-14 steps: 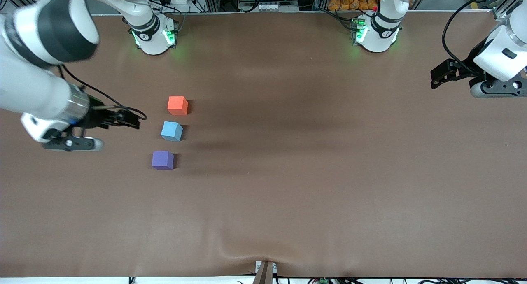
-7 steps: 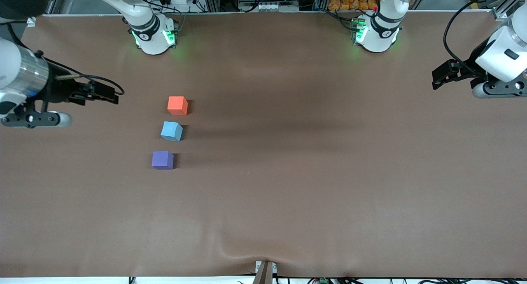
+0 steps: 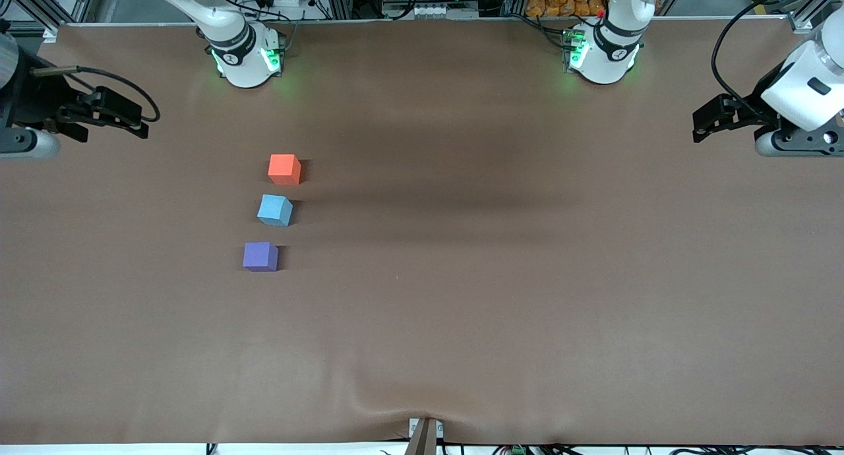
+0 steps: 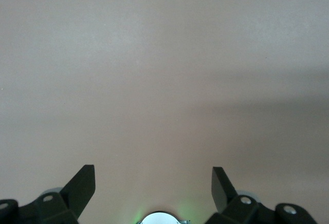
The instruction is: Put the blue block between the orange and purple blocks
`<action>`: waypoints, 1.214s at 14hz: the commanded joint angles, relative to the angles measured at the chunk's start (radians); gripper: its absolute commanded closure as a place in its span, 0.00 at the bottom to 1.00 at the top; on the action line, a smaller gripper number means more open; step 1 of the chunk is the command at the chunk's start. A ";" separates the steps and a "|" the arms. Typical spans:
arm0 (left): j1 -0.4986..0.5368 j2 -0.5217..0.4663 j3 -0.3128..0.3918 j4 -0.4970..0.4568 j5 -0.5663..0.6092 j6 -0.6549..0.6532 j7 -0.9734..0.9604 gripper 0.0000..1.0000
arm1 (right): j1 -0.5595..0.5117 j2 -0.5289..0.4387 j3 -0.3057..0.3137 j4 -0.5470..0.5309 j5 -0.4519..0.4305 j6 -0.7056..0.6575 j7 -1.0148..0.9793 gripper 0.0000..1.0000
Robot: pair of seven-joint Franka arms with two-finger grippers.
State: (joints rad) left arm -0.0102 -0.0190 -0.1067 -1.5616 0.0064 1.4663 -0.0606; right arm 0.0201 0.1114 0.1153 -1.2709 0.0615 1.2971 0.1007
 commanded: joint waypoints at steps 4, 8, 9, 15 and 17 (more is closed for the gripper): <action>0.021 0.005 -0.004 0.009 -0.022 0.000 0.025 0.00 | -0.029 -0.147 0.004 -0.222 -0.020 0.099 -0.090 0.00; 0.022 0.005 -0.002 0.008 -0.019 0.000 0.012 0.00 | -0.031 -0.147 0.003 -0.222 -0.020 0.102 -0.123 0.00; 0.026 0.010 -0.002 0.009 -0.016 0.000 0.008 0.00 | -0.029 -0.148 -0.012 -0.222 -0.020 0.100 -0.165 0.00; 0.056 0.024 -0.002 0.009 -0.019 0.000 0.007 0.00 | -0.026 -0.148 -0.031 -0.225 -0.006 0.094 -0.177 0.00; 0.056 0.024 -0.002 0.009 -0.019 0.000 0.005 0.00 | -0.028 -0.150 -0.031 -0.226 -0.005 0.094 -0.177 0.00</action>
State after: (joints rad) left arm 0.0369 0.0025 -0.1029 -1.5620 0.0029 1.4663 -0.0547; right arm 0.0086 -0.0029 0.0779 -1.4613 0.0552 1.3827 -0.0583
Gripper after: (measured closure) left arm 0.000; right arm 0.000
